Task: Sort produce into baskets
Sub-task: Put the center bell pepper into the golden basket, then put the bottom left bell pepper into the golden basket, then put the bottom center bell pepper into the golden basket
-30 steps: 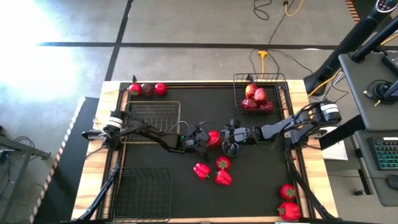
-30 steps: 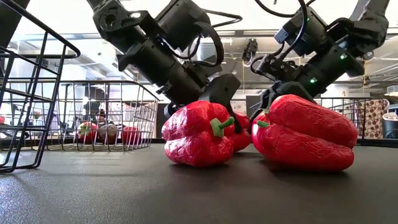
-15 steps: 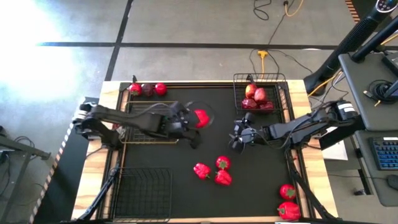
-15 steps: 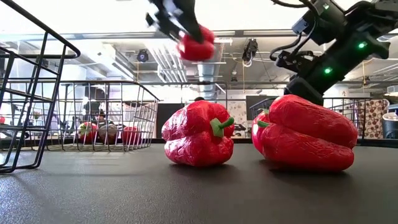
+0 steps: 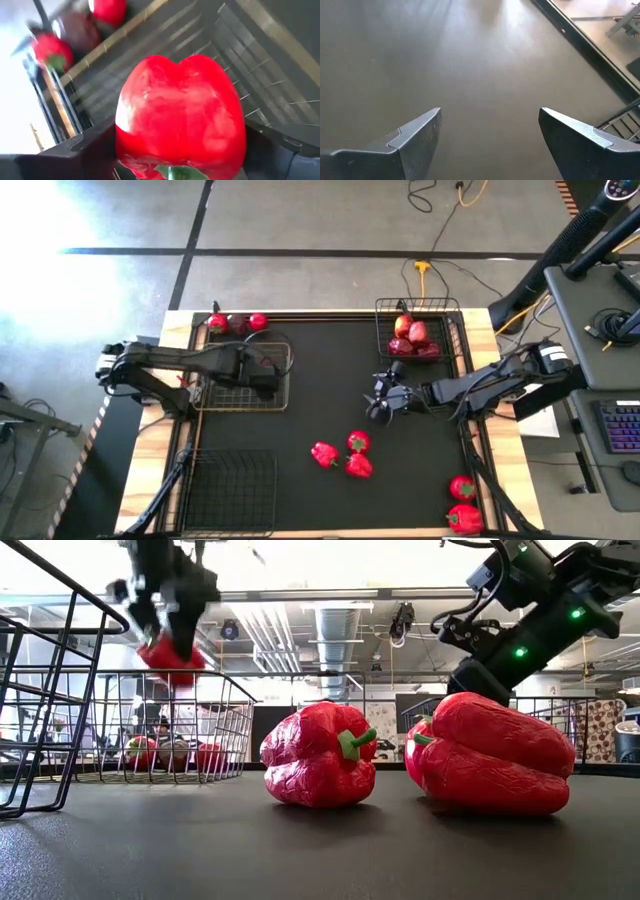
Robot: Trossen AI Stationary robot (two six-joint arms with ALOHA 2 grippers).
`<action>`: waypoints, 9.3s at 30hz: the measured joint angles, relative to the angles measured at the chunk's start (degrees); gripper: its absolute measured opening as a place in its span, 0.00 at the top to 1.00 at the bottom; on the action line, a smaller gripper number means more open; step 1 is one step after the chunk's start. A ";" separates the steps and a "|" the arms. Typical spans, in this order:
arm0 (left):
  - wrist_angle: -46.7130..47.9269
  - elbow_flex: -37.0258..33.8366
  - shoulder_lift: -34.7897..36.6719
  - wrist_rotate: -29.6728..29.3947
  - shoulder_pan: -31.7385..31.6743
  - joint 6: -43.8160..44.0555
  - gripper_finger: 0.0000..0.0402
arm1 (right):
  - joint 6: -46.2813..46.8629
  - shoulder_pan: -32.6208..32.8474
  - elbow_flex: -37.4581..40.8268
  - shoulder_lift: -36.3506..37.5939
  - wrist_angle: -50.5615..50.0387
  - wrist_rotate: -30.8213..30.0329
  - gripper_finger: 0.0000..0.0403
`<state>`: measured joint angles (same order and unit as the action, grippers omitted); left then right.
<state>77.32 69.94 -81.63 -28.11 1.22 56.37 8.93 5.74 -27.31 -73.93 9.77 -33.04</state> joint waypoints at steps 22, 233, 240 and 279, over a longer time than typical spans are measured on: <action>-9.35 -9.94 -3.62 7.11 -7.22 -3.34 0.12 | -1.89 -0.02 -0.04 -3.01 2.26 0.11 0.19; -73.21 16.69 -40.99 18.39 19.01 -49.99 0.19 | 35.33 31.77 -0.44 0.59 -8.84 -13.02 0.19; -75.75 16.60 -45.39 18.22 19.06 -51.00 0.19 | 36.54 32.96 -0.44 0.61 -7.74 -15.67 0.19; -47.27 3.94 -11.74 -11.47 14.51 -40.82 0.37 | 25.98 32.87 -0.46 0.63 -7.79 -25.40 0.19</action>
<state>30.05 73.88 -93.38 -39.58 15.73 15.56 34.92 38.61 -27.77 -73.30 1.98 -58.44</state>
